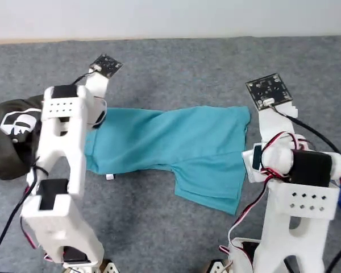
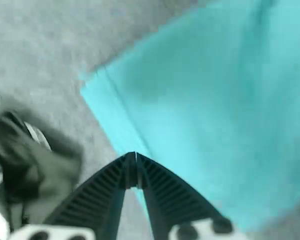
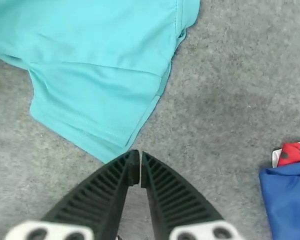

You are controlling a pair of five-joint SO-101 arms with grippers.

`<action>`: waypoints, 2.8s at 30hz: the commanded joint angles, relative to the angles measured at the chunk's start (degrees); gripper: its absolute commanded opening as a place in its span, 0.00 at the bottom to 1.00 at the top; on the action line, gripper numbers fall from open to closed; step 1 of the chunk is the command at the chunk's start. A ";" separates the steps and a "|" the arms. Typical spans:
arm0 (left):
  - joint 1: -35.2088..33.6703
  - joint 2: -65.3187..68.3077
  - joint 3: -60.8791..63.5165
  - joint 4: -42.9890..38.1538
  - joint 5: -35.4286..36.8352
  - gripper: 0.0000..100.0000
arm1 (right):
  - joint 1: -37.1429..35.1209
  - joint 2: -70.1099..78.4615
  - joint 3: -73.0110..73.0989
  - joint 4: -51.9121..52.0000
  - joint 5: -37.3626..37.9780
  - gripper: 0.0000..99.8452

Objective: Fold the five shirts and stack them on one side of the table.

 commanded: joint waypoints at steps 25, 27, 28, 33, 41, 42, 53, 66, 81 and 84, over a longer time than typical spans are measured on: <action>-3.60 33.14 -48.22 11.78 1.41 0.00 | -0.57 -1.01 -0.26 2.15 -1.23 0.01; -3.52 33.14 -51.12 13.45 1.58 0.00 | -0.57 -0.92 -0.26 2.15 -1.23 0.01; -3.43 33.14 -52.26 14.24 1.58 0.00 | -0.57 -0.92 -0.26 2.15 -1.23 0.01; -0.62 33.67 -52.79 16.88 1.58 0.00 | -0.57 -0.92 -0.18 2.07 -1.32 0.01; 3.16 33.67 -43.91 14.42 1.41 0.00 | -0.57 -0.92 -0.18 2.15 -1.32 0.01; 2.99 33.67 -43.30 13.71 1.41 0.00 | -0.57 -0.92 -0.18 2.15 -1.32 0.01; -0.18 33.67 -42.77 10.37 0.53 0.00 | -0.57 -0.92 -0.18 2.15 -1.14 0.01; 0.79 34.64 -49.54 21.19 1.41 0.00 | -0.57 -1.27 -0.18 2.15 -1.05 0.01; 4.13 37.89 -50.77 22.51 6.15 0.00 | -0.57 -1.45 -0.18 2.15 -1.14 0.01; 2.90 40.44 -51.65 22.15 6.15 0.00 | -0.57 -1.27 -0.18 2.15 -1.05 0.01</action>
